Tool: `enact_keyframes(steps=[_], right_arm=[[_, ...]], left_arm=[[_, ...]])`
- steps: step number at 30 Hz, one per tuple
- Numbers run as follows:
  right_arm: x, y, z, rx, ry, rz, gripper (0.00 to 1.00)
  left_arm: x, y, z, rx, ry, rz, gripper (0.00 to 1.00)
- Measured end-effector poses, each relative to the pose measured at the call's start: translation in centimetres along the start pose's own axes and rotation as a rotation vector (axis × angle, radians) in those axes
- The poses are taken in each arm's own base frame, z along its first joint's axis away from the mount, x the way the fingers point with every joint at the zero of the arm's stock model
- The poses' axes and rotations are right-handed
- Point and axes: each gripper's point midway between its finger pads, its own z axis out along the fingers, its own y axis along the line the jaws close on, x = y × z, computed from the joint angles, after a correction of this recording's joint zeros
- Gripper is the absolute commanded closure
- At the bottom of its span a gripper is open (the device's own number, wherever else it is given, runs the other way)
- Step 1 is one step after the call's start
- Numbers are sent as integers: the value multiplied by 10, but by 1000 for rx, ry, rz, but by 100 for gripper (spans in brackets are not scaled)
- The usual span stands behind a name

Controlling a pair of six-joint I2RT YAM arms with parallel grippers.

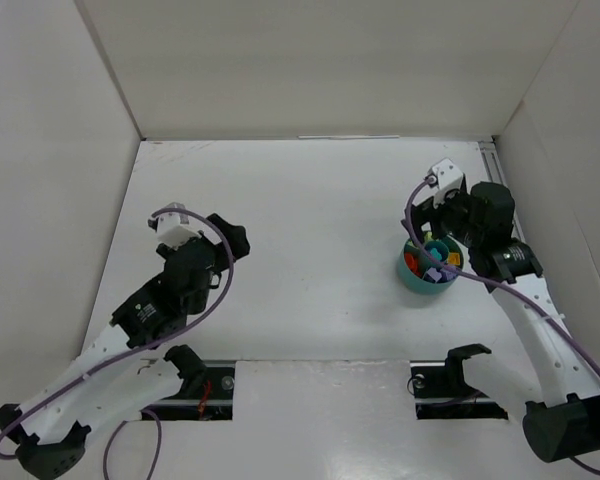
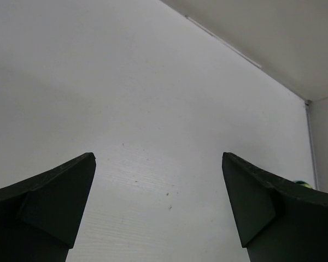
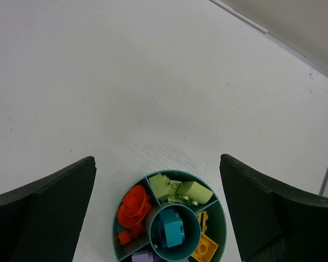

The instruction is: Sort the legos into containers by color

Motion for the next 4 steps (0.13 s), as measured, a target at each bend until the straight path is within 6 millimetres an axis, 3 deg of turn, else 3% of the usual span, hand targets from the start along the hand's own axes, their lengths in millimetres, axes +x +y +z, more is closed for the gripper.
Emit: enact_keyframes(steps=[4], right_arm=[[3, 4, 1, -27, 0, -16, 1]], left_arm=[[15, 8, 9, -67, 44, 46, 0]])
